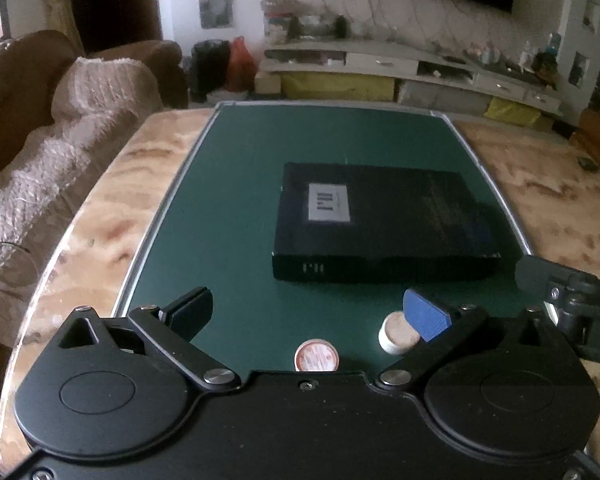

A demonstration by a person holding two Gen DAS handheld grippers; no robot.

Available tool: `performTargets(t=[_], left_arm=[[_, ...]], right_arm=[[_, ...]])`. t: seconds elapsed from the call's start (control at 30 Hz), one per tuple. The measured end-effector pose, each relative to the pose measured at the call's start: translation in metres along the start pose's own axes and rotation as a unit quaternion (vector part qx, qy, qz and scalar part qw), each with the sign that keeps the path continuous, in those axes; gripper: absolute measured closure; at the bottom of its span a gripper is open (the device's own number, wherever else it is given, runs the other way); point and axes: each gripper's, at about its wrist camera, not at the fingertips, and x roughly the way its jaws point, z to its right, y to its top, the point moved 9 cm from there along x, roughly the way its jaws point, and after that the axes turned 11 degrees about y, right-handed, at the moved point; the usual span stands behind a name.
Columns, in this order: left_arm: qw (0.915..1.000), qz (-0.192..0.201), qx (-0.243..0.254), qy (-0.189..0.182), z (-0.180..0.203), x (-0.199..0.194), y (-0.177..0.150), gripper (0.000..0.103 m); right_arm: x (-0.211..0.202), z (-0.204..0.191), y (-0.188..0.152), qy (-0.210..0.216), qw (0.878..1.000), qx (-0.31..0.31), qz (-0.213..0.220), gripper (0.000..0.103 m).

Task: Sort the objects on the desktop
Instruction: 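Move the left tool forward toward the red-lidded jar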

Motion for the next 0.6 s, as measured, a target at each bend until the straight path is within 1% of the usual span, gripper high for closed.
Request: performTargets(t=[0.1, 0.17, 0.23, 0.4, 0.5, 0.6], left_arm=[[0.9999, -0.013, -0.004, -0.008, -0.002, 0.000, -0.010, 0.000], [0.9997, -0.023, -0.008, -0.007, -0.005, 0.001, -0.017, 0.000], [0.9994, -0.033, -0.012, -0.008, -0.009, 0.003, -0.025, 0.000], [0.9987, -0.050, -0.003, -0.004, -0.011, 0.013, -0.038, 0.000], [0.9980, -0.061, 0.013, 0.005, -0.010, 0.018, -0.049, 0.000], [0.9977, -0.067, 0.011, 0.003, -0.010, 0.024, -0.054, 0.000]], right_arm=[[-0.003, 0.001, -0.007, -0.002, 1.000, -0.002, 0.006, 0.000], [0.002, 0.005, -0.018, 0.000, 1.000, 0.008, 0.004, 0.000], [0.011, 0.011, -0.030, 0.008, 0.999, 0.031, -0.010, 0.000], [0.033, 0.017, -0.049, -0.012, 0.999, 0.018, -0.040, 0.000], [0.048, 0.014, -0.062, -0.006, 0.998, 0.023, -0.065, 0.000], [0.056, 0.005, -0.070, 0.002, 0.996, 0.019, -0.085, 0.000]])
